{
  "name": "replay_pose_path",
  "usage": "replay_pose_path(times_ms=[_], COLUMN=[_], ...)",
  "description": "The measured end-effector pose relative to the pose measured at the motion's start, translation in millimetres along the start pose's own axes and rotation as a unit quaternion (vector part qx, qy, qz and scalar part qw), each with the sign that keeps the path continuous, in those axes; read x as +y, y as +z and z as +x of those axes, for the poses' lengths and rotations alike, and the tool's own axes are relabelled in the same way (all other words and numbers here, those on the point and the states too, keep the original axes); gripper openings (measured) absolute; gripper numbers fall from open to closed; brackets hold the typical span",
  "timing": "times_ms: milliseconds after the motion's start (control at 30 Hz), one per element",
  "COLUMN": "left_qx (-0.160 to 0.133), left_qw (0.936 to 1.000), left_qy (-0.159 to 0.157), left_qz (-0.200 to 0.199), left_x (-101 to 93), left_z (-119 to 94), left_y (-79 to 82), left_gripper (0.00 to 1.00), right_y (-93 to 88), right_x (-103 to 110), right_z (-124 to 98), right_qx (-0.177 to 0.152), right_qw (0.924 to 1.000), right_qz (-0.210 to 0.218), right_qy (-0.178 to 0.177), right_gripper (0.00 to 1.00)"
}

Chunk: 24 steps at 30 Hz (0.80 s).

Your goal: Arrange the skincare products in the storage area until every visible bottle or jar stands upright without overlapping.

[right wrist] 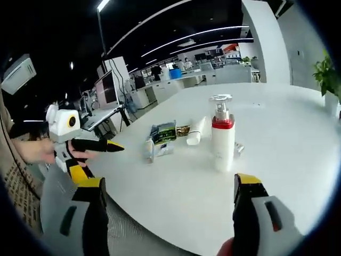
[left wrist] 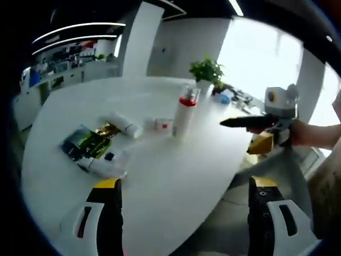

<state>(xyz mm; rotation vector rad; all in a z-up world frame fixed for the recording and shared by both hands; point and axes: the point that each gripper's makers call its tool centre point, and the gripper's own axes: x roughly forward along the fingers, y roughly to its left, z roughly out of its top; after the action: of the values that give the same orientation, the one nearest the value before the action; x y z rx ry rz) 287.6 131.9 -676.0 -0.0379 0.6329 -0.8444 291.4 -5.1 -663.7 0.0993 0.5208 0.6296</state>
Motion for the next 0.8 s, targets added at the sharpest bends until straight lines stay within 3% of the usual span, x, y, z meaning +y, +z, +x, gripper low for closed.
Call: replay_pose_path(times_ms=[133,233,367,667,800], left_qx=[-0.007,-0.011,-0.012,-0.012,-0.024], left_qw=[0.9995,0.9985,0.9966,0.9918,0.9891], left_qy=[0.029,0.046,0.069,0.106,0.118], left_qz=[-0.013,-0.029,-0.043,-0.069,-0.085], left_x=[8.4,11.0,7.6,3.4,2.5], left_z=[-14,-22,-32,-35,-32], left_y=[-0.2,-3.3,-9.8,-15.8,-9.3], left_gripper=[0.97,0.97,0.97,0.97,0.92], right_y=[2.6,0.6,-2.9,4.7,3.1], right_x=[6,16,21,10,-2], right_z=[-6,-9,-10,-16,-24], right_qx=[-0.006,-0.006,0.001,-0.028,-0.019], right_qw=[1.0,0.9996,0.9994,0.9978,0.9988], right_qz=[-0.002,0.003,-0.008,0.05,0.037], right_qy=[0.004,0.027,0.034,0.031,0.027], right_gripper=[0.99,0.99,0.99,0.99,0.99])
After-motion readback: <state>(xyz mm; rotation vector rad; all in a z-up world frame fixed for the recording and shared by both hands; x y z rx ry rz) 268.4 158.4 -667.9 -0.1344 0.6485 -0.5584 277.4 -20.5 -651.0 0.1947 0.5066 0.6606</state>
